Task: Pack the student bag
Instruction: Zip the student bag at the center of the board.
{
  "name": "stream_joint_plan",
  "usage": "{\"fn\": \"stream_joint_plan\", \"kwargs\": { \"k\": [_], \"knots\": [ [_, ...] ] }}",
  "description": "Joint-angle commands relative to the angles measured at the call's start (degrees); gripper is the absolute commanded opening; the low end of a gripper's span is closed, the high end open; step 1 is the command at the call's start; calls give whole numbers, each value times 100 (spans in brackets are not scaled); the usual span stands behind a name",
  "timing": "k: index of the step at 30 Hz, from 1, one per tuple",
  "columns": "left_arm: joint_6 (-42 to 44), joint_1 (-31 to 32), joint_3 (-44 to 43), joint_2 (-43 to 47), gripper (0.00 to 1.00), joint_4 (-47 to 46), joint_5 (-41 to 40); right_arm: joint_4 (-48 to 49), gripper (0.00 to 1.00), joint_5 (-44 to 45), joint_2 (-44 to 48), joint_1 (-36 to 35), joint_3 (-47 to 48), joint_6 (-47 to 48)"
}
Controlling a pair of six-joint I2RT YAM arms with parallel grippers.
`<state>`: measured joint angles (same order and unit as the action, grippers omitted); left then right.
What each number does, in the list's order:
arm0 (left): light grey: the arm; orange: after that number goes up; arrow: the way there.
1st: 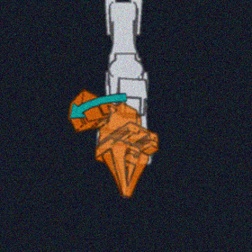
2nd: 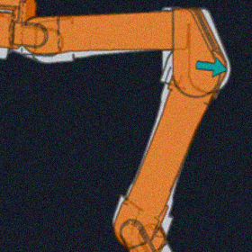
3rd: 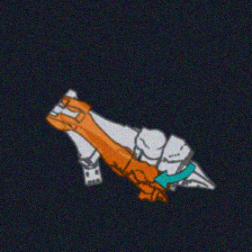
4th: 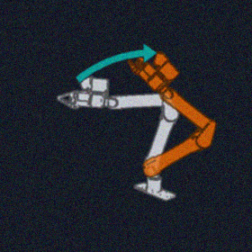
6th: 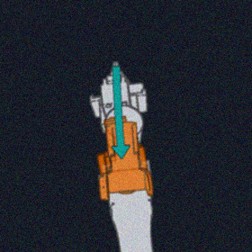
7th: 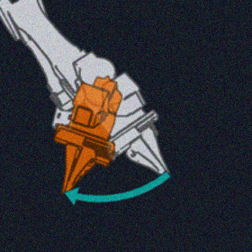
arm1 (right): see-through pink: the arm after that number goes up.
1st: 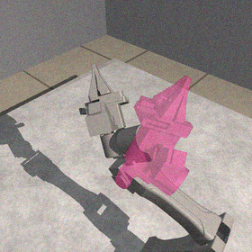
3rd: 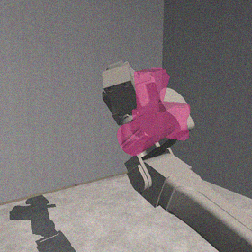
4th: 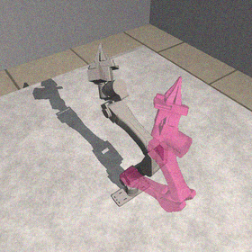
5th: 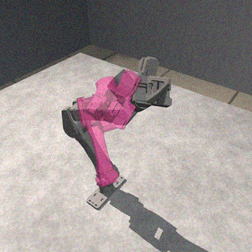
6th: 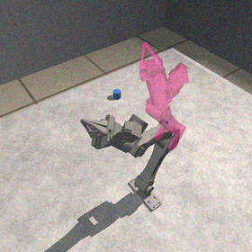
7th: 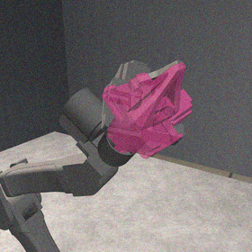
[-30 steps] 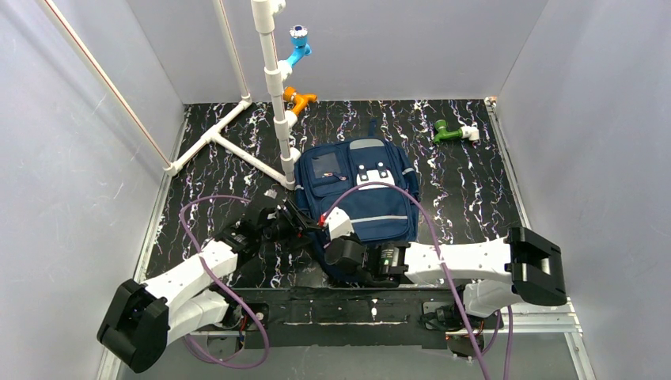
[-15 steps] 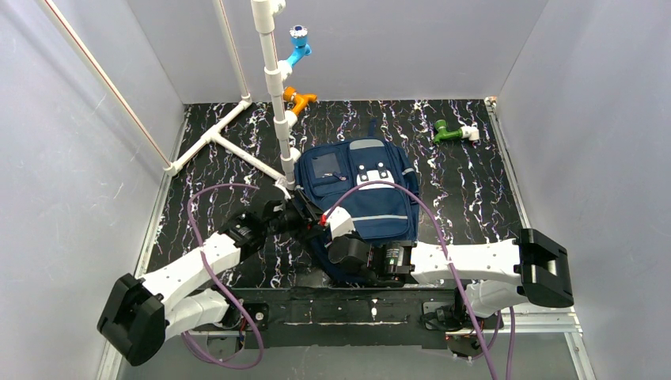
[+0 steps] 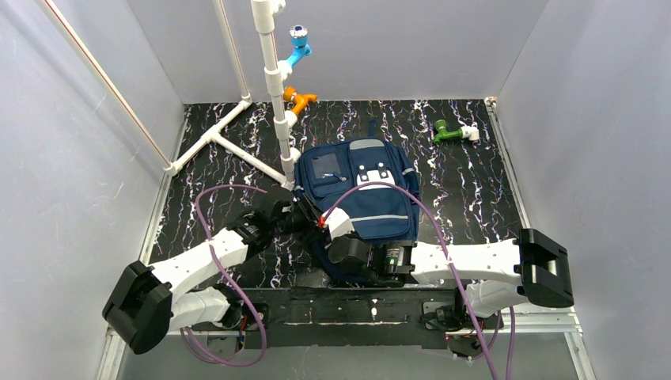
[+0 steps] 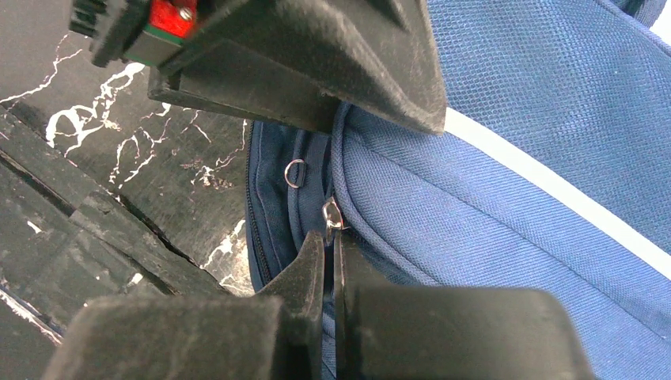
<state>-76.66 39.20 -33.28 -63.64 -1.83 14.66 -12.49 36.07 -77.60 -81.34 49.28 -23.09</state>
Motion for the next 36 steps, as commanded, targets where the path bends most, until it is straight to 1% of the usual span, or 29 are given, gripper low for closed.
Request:
{"fn": "stream_joint_plan", "kwargs": {
  "k": [1, 3, 8, 11, 14, 19, 25, 29, 33, 36],
  "knots": [
    [50, 77, -3, -165, 42, -20, -73, 352, 1, -173, 271, -66, 352, 117],
    [65, 76, 61, -121, 33, -81, -110, 310, 1, -192, 272, -66, 375, 148],
    [427, 67, 168, 229, 0, 2, -548, -6, 1, -182, 272, -66, 377, 201],
    [447, -89, 247, 383, 0, 148, -608, -311, 1, -223, 287, -66, 374, 326],
    [607, -277, 169, 431, 0, 552, -501, -639, 1, -153, 371, -62, 256, 486],
    [885, -395, 175, 731, 0, 1003, -694, -1304, 1, 66, 790, -15, 20, 611],
    [1030, -580, 278, 890, 0, 1095, -607, -1967, 1, 142, 1615, 17, -262, 129],
    [1084, -698, 326, 1233, 0, 1282, -662, -2418, 1, 383, 2131, 31, -371, -249],
    [1391, -908, 147, 1629, 0, 1883, -763, -2422, 1, 461, 2632, 31, -392, -301],
    [1705, -1002, -89, 1954, 0, 2519, -1019, -2519, 1, 623, 2859, 31, -377, -311]
  ]
}}
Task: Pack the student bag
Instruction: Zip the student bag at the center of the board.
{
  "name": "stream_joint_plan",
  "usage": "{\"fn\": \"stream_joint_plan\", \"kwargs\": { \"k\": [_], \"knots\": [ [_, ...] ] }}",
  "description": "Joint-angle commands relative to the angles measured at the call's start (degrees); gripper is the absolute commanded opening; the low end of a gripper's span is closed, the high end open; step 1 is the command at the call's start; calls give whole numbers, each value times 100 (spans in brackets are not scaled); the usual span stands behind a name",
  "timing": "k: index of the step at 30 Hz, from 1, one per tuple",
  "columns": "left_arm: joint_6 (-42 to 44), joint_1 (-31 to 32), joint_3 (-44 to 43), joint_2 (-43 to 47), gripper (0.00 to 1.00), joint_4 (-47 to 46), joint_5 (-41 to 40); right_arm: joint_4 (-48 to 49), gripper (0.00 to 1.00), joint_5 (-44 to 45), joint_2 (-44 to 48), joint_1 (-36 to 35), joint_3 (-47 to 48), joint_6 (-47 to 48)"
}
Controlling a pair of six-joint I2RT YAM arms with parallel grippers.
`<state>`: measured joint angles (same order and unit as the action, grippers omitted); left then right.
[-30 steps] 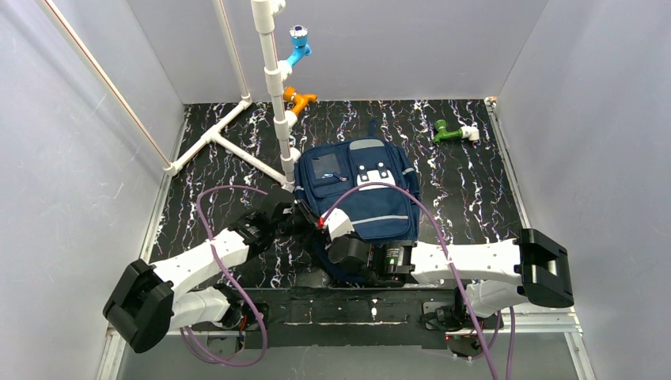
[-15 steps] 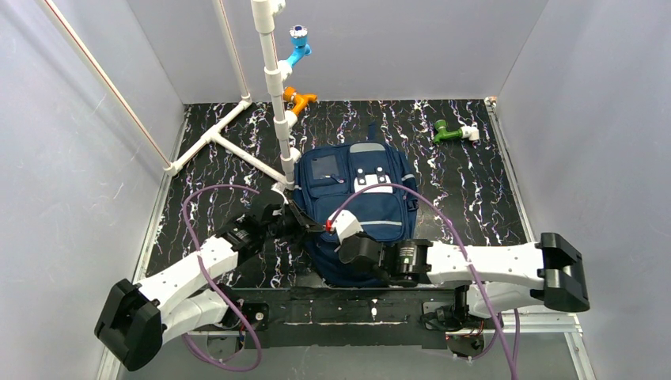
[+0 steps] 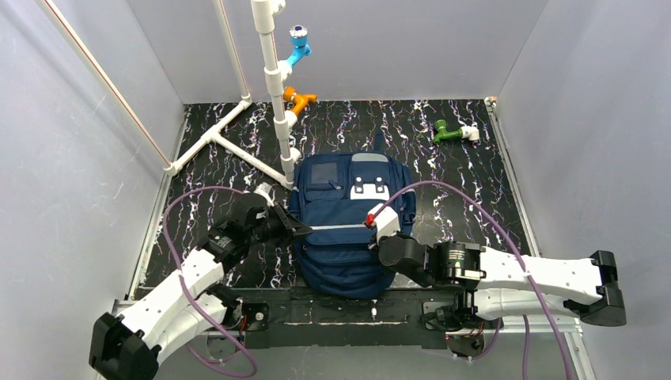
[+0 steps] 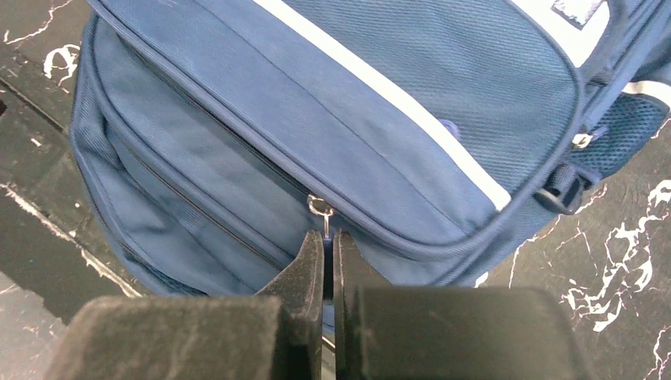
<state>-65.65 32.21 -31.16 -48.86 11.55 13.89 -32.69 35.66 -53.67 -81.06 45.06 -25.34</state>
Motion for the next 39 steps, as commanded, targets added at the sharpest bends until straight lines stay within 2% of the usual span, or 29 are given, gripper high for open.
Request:
{"fn": "stream_joint_plan", "kwargs": {
  "k": [1, 5, 9, 12, 15, 21, 24, 27, 30, 32, 36, 39],
  "knots": [
    [720, -332, -391, 598, 0, 1505, -1055, -521, 1, 704, 554, 2, 47, -100],
    [1114, -381, -604, 747, 0, 1980, -1247, -364, 1, 646, 737, 2, -11, 16],
    [1480, -377, -708, 522, 1, 2002, -670, 26, 1, 158, 648, 2, -40, 404],
    [1408, -380, -708, 490, 25, 1518, 86, 220, 1, 84, 463, 2, 35, 523],
    [1271, -382, -785, 608, 37, 992, 636, 751, 1, -73, 290, 2, 59, 674],
    [2114, -342, -1494, 325, 44, 866, 1714, 1234, 1, -389, -191, 2, 102, 754],
    [2741, 30, -1743, 159, 49, 882, 1897, 1350, 1, -473, -254, 2, 82, 801],
    [3251, 308, -1999, 34, 55, 1440, 1392, 1346, 1, -454, -254, 10, 119, 878],
    [3255, 319, -2327, -241, 56, 2600, -135, 1317, 1, -361, -179, 11, 174, 891],
    [2838, 312, -2473, -418, 56, 3247, -1130, 1325, 1, -312, -126, 18, 151, 859],
    [2009, 313, -2306, -231, 56, 3363, -1861, 1303, 1, -248, -68, 20, 57, 792],
    [1762, 313, -2172, 147, 58, 3301, -2095, 1298, 1, -239, -12, 28, -30, 743]
  ]
}}
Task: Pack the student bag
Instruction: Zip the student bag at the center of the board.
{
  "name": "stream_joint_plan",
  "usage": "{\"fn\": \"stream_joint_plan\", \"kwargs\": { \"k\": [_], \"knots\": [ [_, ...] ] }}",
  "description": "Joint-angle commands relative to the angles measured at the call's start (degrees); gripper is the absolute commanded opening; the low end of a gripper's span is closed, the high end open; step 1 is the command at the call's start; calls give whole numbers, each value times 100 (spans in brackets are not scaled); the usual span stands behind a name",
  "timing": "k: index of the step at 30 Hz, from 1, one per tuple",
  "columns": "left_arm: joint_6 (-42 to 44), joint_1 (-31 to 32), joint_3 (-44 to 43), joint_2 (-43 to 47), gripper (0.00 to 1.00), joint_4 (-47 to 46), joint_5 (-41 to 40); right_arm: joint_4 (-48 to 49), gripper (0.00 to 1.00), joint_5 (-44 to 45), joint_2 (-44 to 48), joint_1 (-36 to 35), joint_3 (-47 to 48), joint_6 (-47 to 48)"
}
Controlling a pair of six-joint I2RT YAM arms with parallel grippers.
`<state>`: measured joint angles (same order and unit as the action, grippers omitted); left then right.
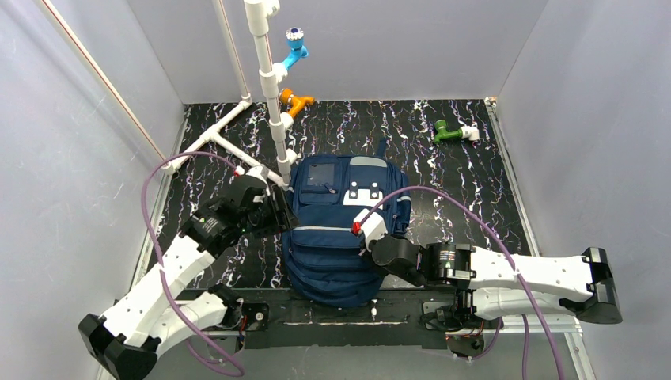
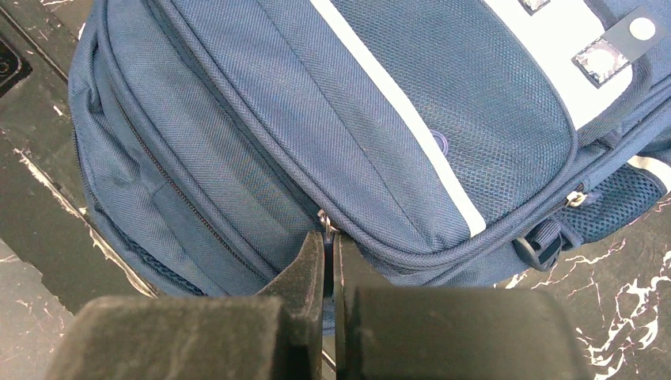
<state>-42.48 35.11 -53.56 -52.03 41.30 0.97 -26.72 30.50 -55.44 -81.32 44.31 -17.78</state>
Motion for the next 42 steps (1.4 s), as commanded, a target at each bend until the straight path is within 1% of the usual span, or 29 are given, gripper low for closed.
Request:
{"fn": "stream_joint_plan", "kwargs": {
  "k": [1, 2, 4, 5, 6, 7, 8, 11, 13, 15, 16, 19, 25, 29, 31, 33, 36, 38, 39, 41, 42],
  "knots": [
    [-367, 22, 94, 580, 55, 81, -571, 715, 1, 270, 179, 55, 24, -22],
    [-121, 22, 137, 679, 55, -290, -199, 732, 1, 272, 184, 55, 6, -38],
    [333, 96, 307, 795, 54, -1289, 946, 767, 1, 243, 177, 59, -17, -42],
    [540, 239, 385, 784, 55, -1801, 1537, 804, 1, 212, 152, 63, -26, -31],
    [811, 472, 427, 738, 55, -2196, 1756, 834, 1, 172, 140, 63, -23, -21],
    [1165, 775, 437, 667, 56, -2435, 1787, 862, 1, 126, 116, 71, -13, -13],
    [1625, 1144, 397, 550, 57, -2511, 1652, 888, 1, 82, 80, 72, -4, 6],
    [3194, 2131, 306, 181, 59, -2507, 1142, 907, 1, 10, 56, 72, 23, 37],
    [4023, 2492, 320, -55, 60, -2643, 949, 914, 1, 7, 109, 78, 25, 55],
    [4770, 2659, 432, -239, 61, -2971, 949, 910, 1, 8, 187, 80, 18, 55],
    [4971, 2693, 495, -312, 61, -3151, 950, 914, 1, 2, 224, 81, 16, 50],
    [5256, 2703, 706, -493, 60, -3690, 768, 889, 1, 14, 299, 81, 16, 39],
    [5440, 2711, 1253, -771, 58, -4496, 1334, 949, 1, 9, 485, 81, -33, -2],
    [5544, 2711, 1342, -998, 54, -4518, 1233, 1026, 1, -13, 560, 81, -64, 2],
    [5545, 2713, 1373, -1074, 49, -4517, 1147, 1044, 1, -26, 533, 81, -55, 2],
    [5476, 2711, 1521, -966, 47, -4661, 1072, 1038, 1, 4, 526, 86, -46, -33],
    [5293, 2711, 1991, -603, 46, -5329, 872, 1097, 1, -7, 576, 86, -71, -70],
    [5272, 2712, 2064, -531, 40, -5360, 763, 1136, 1, 4, 595, 90, -72, -96],
    [5271, 2711, 2094, -529, 39, -5360, 749, 1142, 1, 12, 590, 90, -66, -94],
    [5244, 2711, 2166, -472, 41, -5360, 760, 1126, 1, 54, 579, 90, -55, -114],
    [5223, 2711, 2257, -407, 46, -5365, 726, 1118, 1, 60, 586, 90, -55, -120]
  ]
}}
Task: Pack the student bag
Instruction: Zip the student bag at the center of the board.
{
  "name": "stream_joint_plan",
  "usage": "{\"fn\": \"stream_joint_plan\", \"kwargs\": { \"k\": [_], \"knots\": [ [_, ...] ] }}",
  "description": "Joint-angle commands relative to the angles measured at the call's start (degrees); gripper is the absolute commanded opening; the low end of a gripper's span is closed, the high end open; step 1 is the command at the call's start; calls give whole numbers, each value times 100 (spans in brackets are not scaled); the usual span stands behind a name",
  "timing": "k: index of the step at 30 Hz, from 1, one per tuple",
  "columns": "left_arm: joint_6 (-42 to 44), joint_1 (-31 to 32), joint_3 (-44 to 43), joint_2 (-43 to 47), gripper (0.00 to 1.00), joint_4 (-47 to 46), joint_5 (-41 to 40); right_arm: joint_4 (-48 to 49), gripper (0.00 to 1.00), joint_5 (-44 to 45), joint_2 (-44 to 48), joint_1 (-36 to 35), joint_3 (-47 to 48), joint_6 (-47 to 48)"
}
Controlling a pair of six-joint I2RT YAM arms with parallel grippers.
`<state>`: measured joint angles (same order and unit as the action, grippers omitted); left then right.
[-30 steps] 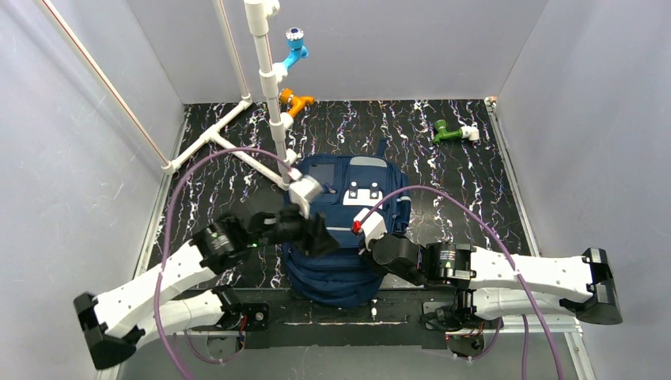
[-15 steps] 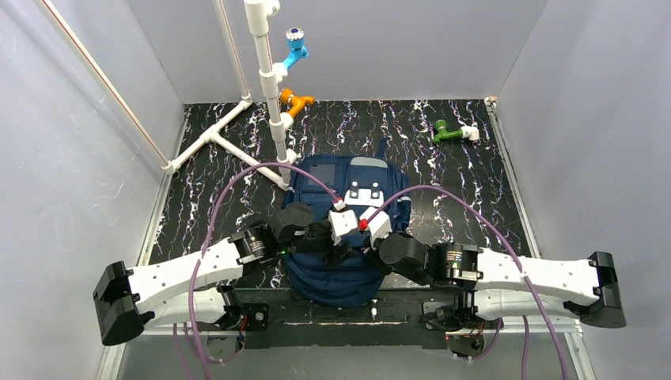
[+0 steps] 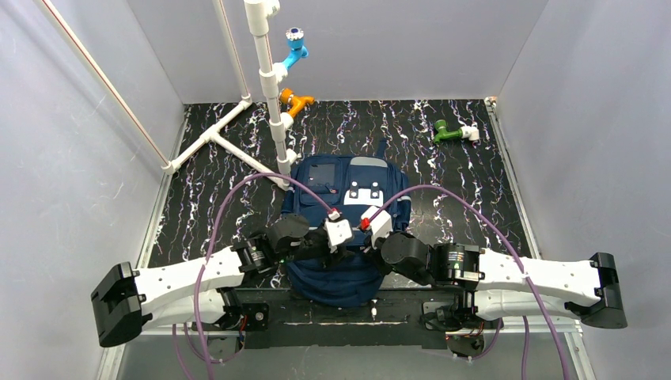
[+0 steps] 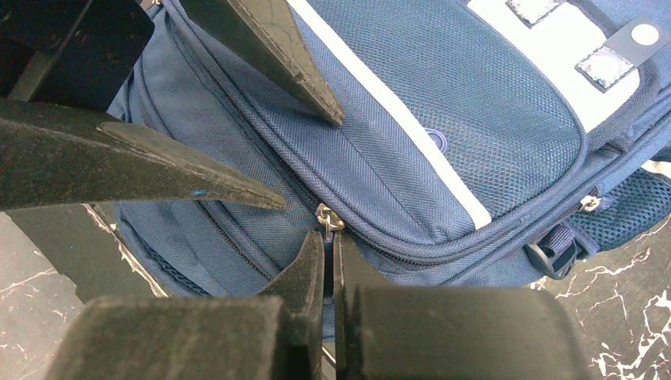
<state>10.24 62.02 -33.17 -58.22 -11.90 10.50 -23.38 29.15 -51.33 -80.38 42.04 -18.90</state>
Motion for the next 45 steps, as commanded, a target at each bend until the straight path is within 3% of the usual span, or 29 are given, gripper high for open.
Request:
{"fn": "stream_joint_plan", "kwargs": {
  "k": [1, 5, 8, 10, 11, 12, 17, 23, 27, 32, 39, 45],
  "knots": [
    [-86, 25, 283, 262, 47, -49, -290, 789, 1, 190, 192, -4, 171, -9],
    [-119, 21, 313, 247, 47, -54, -439, 819, 1, 146, 152, -4, 186, -10],
    [-148, 23, 160, -17, 40, -76, -589, 877, 1, 74, 39, -4, 211, 30],
    [-159, 27, 64, -170, 24, -67, -804, 900, 1, 52, -46, -4, 252, 95],
    [-170, 22, 57, -189, 9, -67, -945, 886, 1, 70, -84, -4, 271, 141],
    [-178, 21, 86, -160, 0, -59, -1211, 836, 1, 103, -142, -4, 300, 213],
    [-142, 14, 554, 650, 0, -49, -1798, 63, 1, 830, -279, -4, 515, 587],
    [-47, -27, 905, 1660, 0, 4, -1999, -254, 1, 1629, 119, 4, 336, 1843],
    [-40, -62, 1001, 1769, 0, -12, -2059, -153, 1, 552, 684, 194, 58, 2738],
    [-76, -67, 1155, 1897, 0, -153, -2243, 124, 1, 403, 1203, 589, -301, 3014],
    [-159, -75, 1537, 2402, 0, -463, -2382, 111, 1, 521, 221, 1488, -109, 2293],
    [-315, -85, 1635, 2281, 0, -669, -2283, -84, 1, 583, -803, 1846, 312, 1726]
  ]
}}
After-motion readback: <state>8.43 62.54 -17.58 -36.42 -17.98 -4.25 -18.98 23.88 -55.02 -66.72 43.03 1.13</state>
